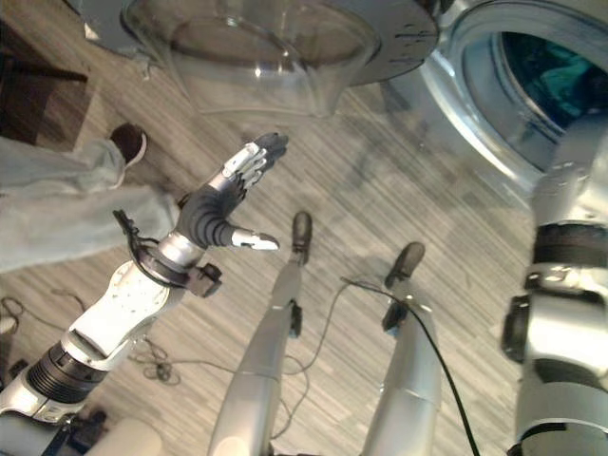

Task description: Grab the laundry basket,head to the washer,open it,put in the laundry and shut it.

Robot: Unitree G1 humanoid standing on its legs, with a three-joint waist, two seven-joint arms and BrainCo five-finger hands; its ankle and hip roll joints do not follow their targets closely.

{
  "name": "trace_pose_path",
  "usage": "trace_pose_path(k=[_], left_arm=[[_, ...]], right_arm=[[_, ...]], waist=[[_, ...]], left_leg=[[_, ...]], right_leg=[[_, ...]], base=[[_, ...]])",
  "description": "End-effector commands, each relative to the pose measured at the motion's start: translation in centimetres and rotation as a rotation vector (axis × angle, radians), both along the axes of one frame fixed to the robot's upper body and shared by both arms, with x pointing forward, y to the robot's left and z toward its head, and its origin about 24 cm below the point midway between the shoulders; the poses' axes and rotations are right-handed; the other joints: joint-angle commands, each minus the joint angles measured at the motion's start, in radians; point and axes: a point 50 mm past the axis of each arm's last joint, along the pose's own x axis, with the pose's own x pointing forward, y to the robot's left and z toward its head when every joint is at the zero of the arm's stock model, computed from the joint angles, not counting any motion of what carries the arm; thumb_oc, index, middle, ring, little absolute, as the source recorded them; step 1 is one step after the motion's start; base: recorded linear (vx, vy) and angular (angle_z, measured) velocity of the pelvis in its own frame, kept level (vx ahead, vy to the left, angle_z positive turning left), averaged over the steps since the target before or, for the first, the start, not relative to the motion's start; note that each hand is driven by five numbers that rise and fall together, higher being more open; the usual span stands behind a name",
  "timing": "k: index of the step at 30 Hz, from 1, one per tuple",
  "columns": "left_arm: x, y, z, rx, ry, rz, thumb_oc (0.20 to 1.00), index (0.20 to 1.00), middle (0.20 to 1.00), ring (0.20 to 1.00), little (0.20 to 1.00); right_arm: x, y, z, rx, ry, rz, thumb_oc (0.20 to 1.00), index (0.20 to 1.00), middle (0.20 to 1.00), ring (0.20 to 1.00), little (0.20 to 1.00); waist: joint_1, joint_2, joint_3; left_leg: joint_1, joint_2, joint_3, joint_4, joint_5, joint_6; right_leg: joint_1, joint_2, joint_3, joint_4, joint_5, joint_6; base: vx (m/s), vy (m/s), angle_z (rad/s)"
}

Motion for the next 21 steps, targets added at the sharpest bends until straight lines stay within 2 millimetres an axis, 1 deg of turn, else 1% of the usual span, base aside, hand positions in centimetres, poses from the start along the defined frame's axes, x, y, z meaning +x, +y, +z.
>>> trace_pose_path(k=[1, 2, 3, 4, 5, 6, 7, 8, 9, 10, 11, 12, 14, 17, 18, 19, 21], left_arm=[[-1.3, -0.5, 1.0, -0.019, -0.081, -0.057, 1.000, 1.000, 1.000, 1.000, 1.000], [-1.4, -0.5, 1.1, -0.030, -0.092, -0.058, 1.000, 1.000, 1.000, 1.000, 1.000], [-1.4, -0.4, 1.1, -0.032, -0.092, -0.056, 1.000, 1.000, 1.000, 1.000, 1.000], [-1.4, -0.4, 1.4, -0.048, -0.100, -0.058, 1.000, 1.000, 1.000, 1.000, 1.000], [-1.4, -0.5, 1.8, -0.072, -0.109, -0.066, 1.000, 1.000, 1.000, 1.000, 1.000], [-1.3, -0.6, 2.0, -0.089, -0.110, -0.072, 1.000, 1.000, 1.000, 1.000, 1.000], [-1.3, -0.5, 1.9, -0.088, -0.107, -0.069, 1.000, 1.000, 1.000, 1.000, 1.000], [-1.3, -0.7, 2.1, -0.096, -0.116, -0.075, 1.000, 1.000, 1.000, 1.000, 1.000], [-1.2, -0.6, 2.3, -0.098, -0.121, -0.069, 1.000, 1.000, 1.000, 1.000, 1.000], [-1.2, -0.5, 2.3, -0.099, -0.125, -0.062, 1.000, 1.000, 1.000, 1.000, 1.000], [-1.2, -0.5, 2.4, -0.105, -0.131, -0.056, 1.000, 1.000, 1.000, 1.000, 1.000], [-1.2, -0.3, 2.4, -0.104, -0.131, -0.041, 1.000, 1.000, 1.000, 1.000, 1.000], [-1.2, -0.1, 2.1, -0.097, -0.126, -0.025, 1.000, 1.000, 1.000, 1.000, 1.000], [-1.2, 0.0, 1.8, -0.086, -0.122, -0.012, 1.000, 1.000, 1.000, 1.000, 1.000], [-1.3, 0.0, 1.8, -0.085, -0.121, -0.011, 1.000, 1.000, 1.000, 1.000, 1.000], [-1.3, 0.1, 1.5, -0.078, -0.115, -0.005, 1.000, 1.000, 1.000, 1.000, 1.000], [-1.2, 0.1, 1.2, -0.078, -0.104, 0.000, 1.000, 1.000, 1.000, 1.000, 1.000]], right_arm=[[-2.7, -1.8, 3.3, -0.118, 0.002, -0.079, 1.000, 1.000, 1.000, 1.000, 1.000], [-1.4, -1.5, 2.4, -0.156, 0.093, -0.045, 1.000, 1.000, 1.000, 1.000, 1.000], [-1.4, -1.5, 2.5, -0.159, 0.093, -0.042, 1.000, 1.000, 1.000, 1.000, 1.000], [-0.5, -1.1, 1.5, -0.172, 0.139, -0.009, 1.000, 1.000, 1.000, 1.000, 1.000], [1.5, 0.6, -0.2, -0.198, 0.174, 0.095, 1.000, 1.000, 1.000, 1.000, 1.000], [2.5, 1.7, -1.5, -0.198, 0.182, 0.171, 1.000, 1.000, 1.000, 1.000, 1.000], [2.6, 1.7, -1.7, -0.196, 0.181, 0.177, 1.000, 1.000, 1.000, 1.000, 1.000], [3.7, 3.1, -3.0, -0.189, 0.186, 0.257, 1.000, 1.000, 1.000, 1.000, 1.000], [4.7, 4.5, -4.7, -0.170, 0.178, 0.352, 1.000, 1.000, 1.000, 1.000, 1.000], [5.3, 6.1, -6.5, -0.156, 0.171, 0.435, 1.000, 1.000, 1.000, 1.000, 1.000], [5.8, 7.6, -7.7, -0.156, 0.167, 0.503, 1.000, 1.000, 1.000, 1.000, 1.000], [6.0, 9.0, -9.5, -0.141, 0.160, 0.571, 1.000, 1.000, 1.000, 1.000, 1.000], [6.0, 10.8, -11.7, -0.118, 0.132, 0.670, 1.000, 1.000, 1.000, 1.000, 1.000], [5.7, 12.8, -14.7, -0.061, 0.104, 0.787, 1.000, 1.000, 1.000, 1.000, 1.000], [5.7, 12.8, -14.8, -0.060, 0.104, 0.788, 1.000, 1.000, 1.000, 1.000, 1.000], [5.3, 14.0, -16.8, -0.022, 0.101, 0.851, 1.000, 1.000, 1.000, 1.000, 1.000], [4.9, 14.8, -18.6, 0.024, 0.099, 0.899, 1.000, 1.000, 1.000, 1.000, 1.000]], waist=[[0.011, -0.004, -0.057], [0.011, -0.007, -0.046], [0.010, -0.006, -0.053], [0.008, -0.005, -0.048], [0.002, -0.005, -0.039], [-0.003, -0.006, -0.035], [-0.005, -0.008, -0.036], [-0.006, -0.008, -0.031], [-0.009, -0.012, -0.029], [-0.013, -0.016, -0.028], [-0.013, -0.015, -0.022], [-0.017, -0.020, -0.022], [-0.018, -0.025, -0.022], [-0.021, -0.034, -0.024], [-0.021, -0.035, -0.025], [-0.026, -0.040, -0.027], [-0.033, -0.048, -0.028]], left_leg=[[0.046, 0.031, 0.062, 0.114, -0.295, -0.047], [0.037, 0.034, 0.075, 0.118, -0.279, -0.042], [0.045, 0.036, 0.066, 0.115, -0.293, -0.045], [0.049, 0.039, 0.069, 0.116, -0.297, -0.045], [0.052, 0.041, 0.071, 0.117, -0.297, -0.043], [0.053, 0.041, 0.073, 0.117, -0.297, -0.042], [0.054, 0.041, 0.073, 0.117, -0.297, -0.043], [0.054, 0.041, 0.075, 0.116, -0.296, -0.043], [0.055, 0.040, 0.074, 0.116, -0.296, -0.043], [0.056, 0.039, 0.075, 0.116, -0.295, -0.043], [0.056, 0.038, 0.076, 0.115, -0.295, -0.043], [0.056, 0.038, 0.077, 0.115, -0.294, -0.042], [0.056, 0.036, 0.075, 0.115, -0.292, -0.041], [0.058, 0.034, 0.074, 0.114, -0.292, -0.039], [0.058, 0.034, 0.074, 0.114, -0.292, -0.039], [0.060, 0.033, 0.077, 0.118, -0.293, -0.037], [0.064, 0.032, 0.079, 0.124, -0.297, -0.035]], right_leg=[[0.078, 0.040, 0.025, -0.303, 0.072, 0.090], [0.063, 0.036, 0.016, -0.296, 0.088, 0.080], [0.069, 0.041, 0.031, -0.295, 0.072, 0.089], [0.069, 0.041, 0.033, -0.292, 0.067, 0.089], [0.070, 0.043, 0.036, -0.290, 0.068, 0.086], [0.072, 0.043, 0.036, -0.291, 0.068, 0.085], [0.073, 0.043, 0.036, -0.291, 0.068, 0.085], [0.075, 0.044, 0.036, -0.294, 0.069, 0.084], [0.078, 0.046, 0.036, -0.298, 0.070, 0.082], [0.082, 0.049, 0.036, -0.301, 0.072, 0.081], [0.083, 0.050, 0.035, -0.304, 0.074, 0.080], [0.087, 0.052, 0.033, -0.308, 0.076, 0.080], [0.090, 0.054, 0.031, -0.312, 0.079, 0.078], [0.098, 0.056, 0.032, -0.318, 0.084, 0.078], [0.098, 0.056, 0.032, -0.318, 0.084, 0.078], [0.102, 0.057, 0.033, -0.321, 0.087, 0.078], [0.110, 0.055, 0.033, -0.325, 0.091, 0.079]], base=[[0.00, 0.000, 0.00], [0.07, -0.017, -0.01], [0.00, 0.000, 0.00], [0.07, -0.034, -0.02], [0.02, -0.025, -0.05], [0.00, -0.012, -0.07], [0.00, -0.002, -0.03], [0.00, 0.000, 0.00], [-0.01, 0.000, -0.04], [-0.02, 0.004, -0.05], [-0.02, 0.006, -0.07], [-0.02, 0.009, -0.08], [-0.01, 0.008, -0.11], [0.00, 0.003, -0.02], [0.00, 0.000, 0.00], [0.00, 0.034, 0.02], [-0.01, 0.042, 0.02]])
